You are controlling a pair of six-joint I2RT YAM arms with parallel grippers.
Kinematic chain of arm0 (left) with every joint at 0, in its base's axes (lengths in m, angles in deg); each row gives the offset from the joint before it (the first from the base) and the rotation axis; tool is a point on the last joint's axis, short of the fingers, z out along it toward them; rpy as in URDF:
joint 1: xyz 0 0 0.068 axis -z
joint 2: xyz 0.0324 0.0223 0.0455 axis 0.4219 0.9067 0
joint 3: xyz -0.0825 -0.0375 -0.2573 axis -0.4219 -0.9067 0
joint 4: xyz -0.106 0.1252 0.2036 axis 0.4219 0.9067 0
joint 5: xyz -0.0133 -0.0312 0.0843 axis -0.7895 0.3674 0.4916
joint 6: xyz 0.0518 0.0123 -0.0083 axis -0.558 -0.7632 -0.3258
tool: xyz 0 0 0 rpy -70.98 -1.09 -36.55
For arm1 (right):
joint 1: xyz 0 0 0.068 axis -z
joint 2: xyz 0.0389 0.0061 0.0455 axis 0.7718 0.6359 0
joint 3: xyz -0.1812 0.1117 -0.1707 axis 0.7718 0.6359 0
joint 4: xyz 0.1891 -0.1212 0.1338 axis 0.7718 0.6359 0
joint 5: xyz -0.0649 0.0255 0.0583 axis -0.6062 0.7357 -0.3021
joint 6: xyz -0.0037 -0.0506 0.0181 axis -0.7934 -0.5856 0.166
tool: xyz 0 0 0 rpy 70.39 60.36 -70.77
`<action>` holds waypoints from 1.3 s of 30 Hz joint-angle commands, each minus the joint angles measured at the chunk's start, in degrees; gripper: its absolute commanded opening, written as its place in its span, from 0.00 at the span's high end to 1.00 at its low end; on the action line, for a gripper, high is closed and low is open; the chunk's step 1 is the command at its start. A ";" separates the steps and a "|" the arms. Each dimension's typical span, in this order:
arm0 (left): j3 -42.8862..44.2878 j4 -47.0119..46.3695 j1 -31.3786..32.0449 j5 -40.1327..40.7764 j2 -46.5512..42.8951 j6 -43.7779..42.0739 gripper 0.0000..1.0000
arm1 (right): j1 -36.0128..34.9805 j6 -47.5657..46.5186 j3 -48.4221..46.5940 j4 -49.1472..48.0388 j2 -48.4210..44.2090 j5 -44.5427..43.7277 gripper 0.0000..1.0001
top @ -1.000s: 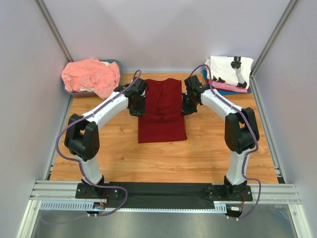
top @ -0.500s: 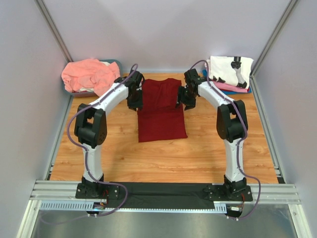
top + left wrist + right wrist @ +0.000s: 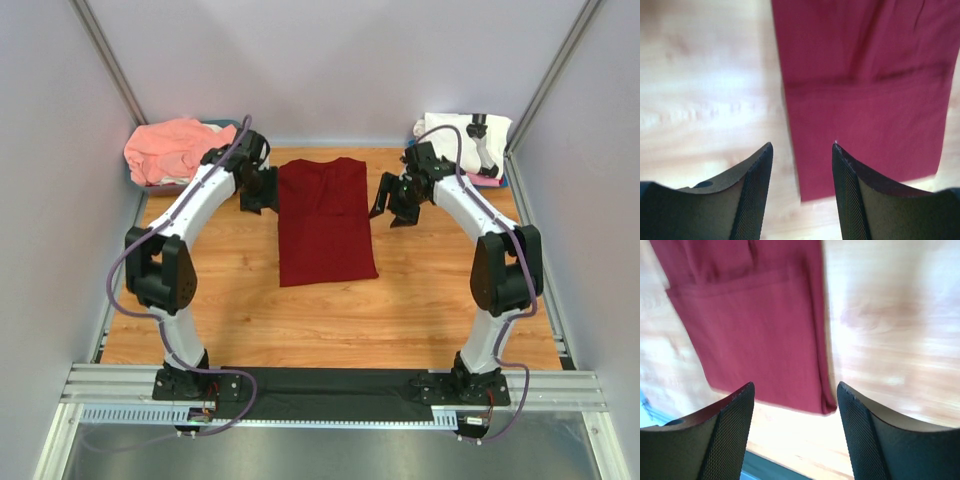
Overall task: Fold and stack the t-shirts
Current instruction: Fold the tshirt
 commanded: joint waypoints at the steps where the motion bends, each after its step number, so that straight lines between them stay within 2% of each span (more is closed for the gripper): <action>1: -12.53 -5.29 0.21 -3.55 -9.40 1.79 0.42 | -0.59 1.14 15.46 -10.75 -7.60 8.37 0.31; 3: -21.47 -8.80 0.13 -4.97 -14.84 2.59 0.43 | -0.68 1.23 20.86 -14.70 -9.81 11.20 0.32; 6: -30.45 -12.58 0.39 -6.82 -20.65 4.61 0.43 | -0.59 1.76 29.22 -18.93 -12.28 14.81 0.32; 12: -40.58 -17.16 1.27 -6.82 -27.17 6.19 0.44 | -0.77 4.39 39.68 -26.22 -13.42 16.74 0.34; 20: -49.82 -23.67 2.24 -9.63 -29.64 9.09 0.44 | -0.77 5.71 42.59 -31.50 -10.00 17.63 0.47; 23: -53.77 -26.83 2.24 -9.89 -30.25 10.24 0.44 | -0.77 5.54 43.30 -31.86 -9.03 17.54 0.58; 27: -56.84 -31.04 2.24 -11.65 -29.90 11.47 0.45 | -0.77 5.27 44.44 -32.65 -8.85 17.36 0.77; 33: -62.48 -39.14 2.32 -16.05 -29.11 14.02 0.46 | -0.77 5.36 45.41 -34.14 -7.97 18.15 0.85; 39: -63.97 -41.34 2.32 -16.48 -26.48 14.11 0.46 | -0.77 4.92 45.41 -34.23 -7.18 18.33 0.87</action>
